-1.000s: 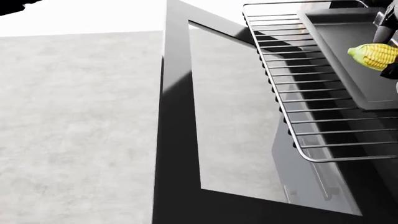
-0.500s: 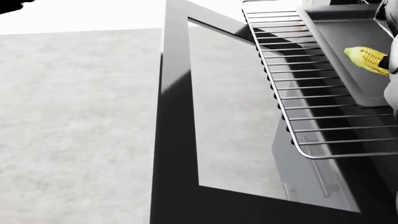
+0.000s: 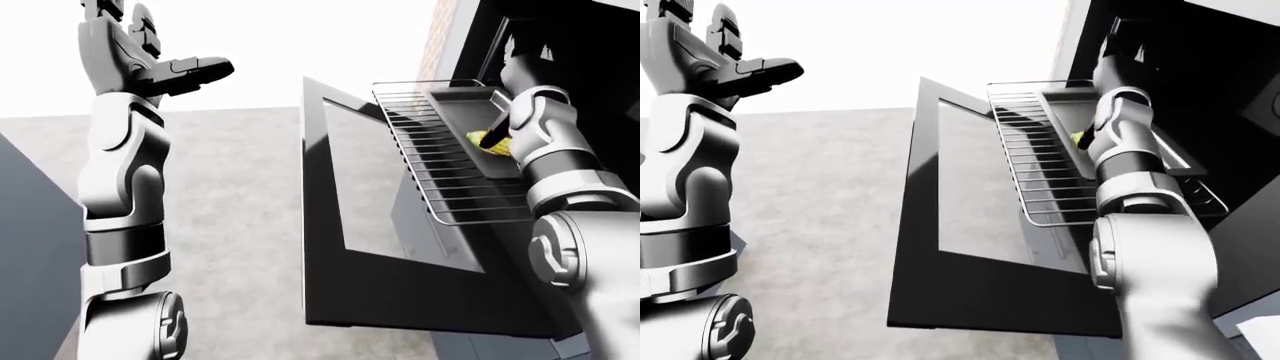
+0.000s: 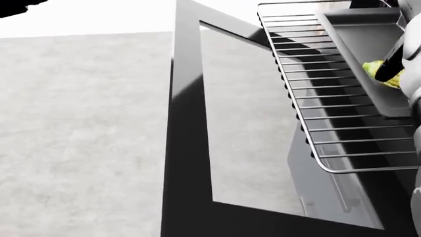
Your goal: Place the corn on the rack of the oven.
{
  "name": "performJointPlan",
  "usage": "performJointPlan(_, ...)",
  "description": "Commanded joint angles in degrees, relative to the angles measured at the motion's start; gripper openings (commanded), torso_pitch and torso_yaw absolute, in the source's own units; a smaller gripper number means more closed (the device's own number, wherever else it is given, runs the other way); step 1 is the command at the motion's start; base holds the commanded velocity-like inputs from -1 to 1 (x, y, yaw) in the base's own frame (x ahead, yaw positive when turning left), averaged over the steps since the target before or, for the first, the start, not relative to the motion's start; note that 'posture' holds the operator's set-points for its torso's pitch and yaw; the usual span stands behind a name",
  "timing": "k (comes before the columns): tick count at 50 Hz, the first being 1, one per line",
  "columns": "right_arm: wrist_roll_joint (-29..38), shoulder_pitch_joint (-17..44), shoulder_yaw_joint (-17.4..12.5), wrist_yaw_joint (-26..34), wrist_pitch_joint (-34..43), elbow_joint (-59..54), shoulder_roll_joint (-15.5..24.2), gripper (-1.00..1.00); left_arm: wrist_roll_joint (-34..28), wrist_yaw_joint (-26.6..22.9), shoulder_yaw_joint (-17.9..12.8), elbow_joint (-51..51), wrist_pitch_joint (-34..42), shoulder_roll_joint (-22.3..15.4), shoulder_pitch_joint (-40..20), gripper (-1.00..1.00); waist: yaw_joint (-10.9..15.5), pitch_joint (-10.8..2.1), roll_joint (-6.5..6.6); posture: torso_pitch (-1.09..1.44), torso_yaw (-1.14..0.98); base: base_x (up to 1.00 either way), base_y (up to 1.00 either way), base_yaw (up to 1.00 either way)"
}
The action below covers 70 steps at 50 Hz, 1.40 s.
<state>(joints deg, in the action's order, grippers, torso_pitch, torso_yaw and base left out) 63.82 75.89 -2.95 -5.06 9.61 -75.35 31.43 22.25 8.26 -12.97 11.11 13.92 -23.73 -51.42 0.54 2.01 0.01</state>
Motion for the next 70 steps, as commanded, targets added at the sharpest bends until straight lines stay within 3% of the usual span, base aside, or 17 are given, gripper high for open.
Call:
performJointPlan(1, -2.44, 2.66, -0.72, 1.19, 0.01, 2.23, 0.19, 1.00, -0.09, -0.12, -0.55, -1.97, -1.45, -0.86, -2.06, 1.00, 0.02, -1.81, -0.09, 0.00, 0.00, 0.00, 0.00, 0.00)
performJointPlan(14, -24.52, 5.89, -6.23, 5.45, 2.57, 3.65, -3.83, 1.00, -0.58, 0.10, -0.74, -0.69, -1.88, -1.16, -2.31, 1.00, 0.01, -1.61, 0.01, 0.00, 0.00, 0.00, 0.00, 0.00)
performJointPlan(19, -31.04, 5.76, -5.81, 6.32, 2.24, 4.58, -4.55, 1.00, -2.07, 0.50, -0.48, 2.13, -3.09, -1.40, -2.83, 1.00, 0.06, -1.58, 0.02, 0.00, 0.00, 0.00, 0.00, 0.00)
performJointPlan(22, -34.16, 5.66, -5.48, 7.09, 1.94, 5.70, -5.21, 1.00, -3.89, 0.33, -0.45, 5.88, -3.90, -2.38, -3.21, 1.00, 0.04, -1.61, 0.08, 0.00, 0.00, 0.00, 0.00, 0.00)
performJointPlan(31, -41.35, 7.87, -4.83, 7.71, 3.07, 9.37, -6.68, 1.00, -10.04, -1.02, 0.45, 23.94, -9.45, -4.34, -11.91, 1.00, -0.03, -1.59, 0.31, 0.00, 0.00, 0.00, 0.00, 0.00)
performJointPlan(34, -46.23, 8.12, -7.09, 7.28, 3.95, 10.12, -7.54, 1.00, -11.51, -1.47, 0.91, 28.93, -12.18, -4.56, -13.46, 1.00, -0.06, -1.65, 0.37, 0.00, 0.00, 0.00, 0.00, 0.00)
performJointPlan(39, -50.76, 7.09, -6.54, 6.34, 2.06, 12.51, -8.27, 1.00, -14.05, -1.39, 1.26, 36.90, -16.32, -5.13, -15.31, 1.00, -0.17, -1.86, 0.41, 0.00, 0.00, 0.00, 0.00, 0.00)
performJointPlan(44, -52.12, 5.23, -4.47, 6.95, -0.39, 16.70, -9.37, 1.00, -15.84, -1.83, 1.76, 40.01, -18.59, -5.22, -15.64, 1.00, -0.39, -1.96, 0.54, 0.00, 0.00, 0.00, 0.00, 0.00)
performJointPlan(51, -55.73, 0.97, -4.81, 6.27, -0.28, 24.26, -10.36, 1.00, -17.09, -2.70, 1.57, 38.72, -18.17, -5.70, -13.69, 1.00, -0.51, -2.01, 0.69, 0.00, 0.00, 0.00, 0.00, 0.00)
performJointPlan(70, -51.17, 1.78, -3.24, 4.54, -6.09, 35.97, -8.40, 1.00, -14.51, -1.92, 0.10, 35.23, -23.62, -6.49, -16.48, 1.00, -0.63, -1.56, 0.76, 0.00, 0.00, 0.00, 0.00, 0.00)
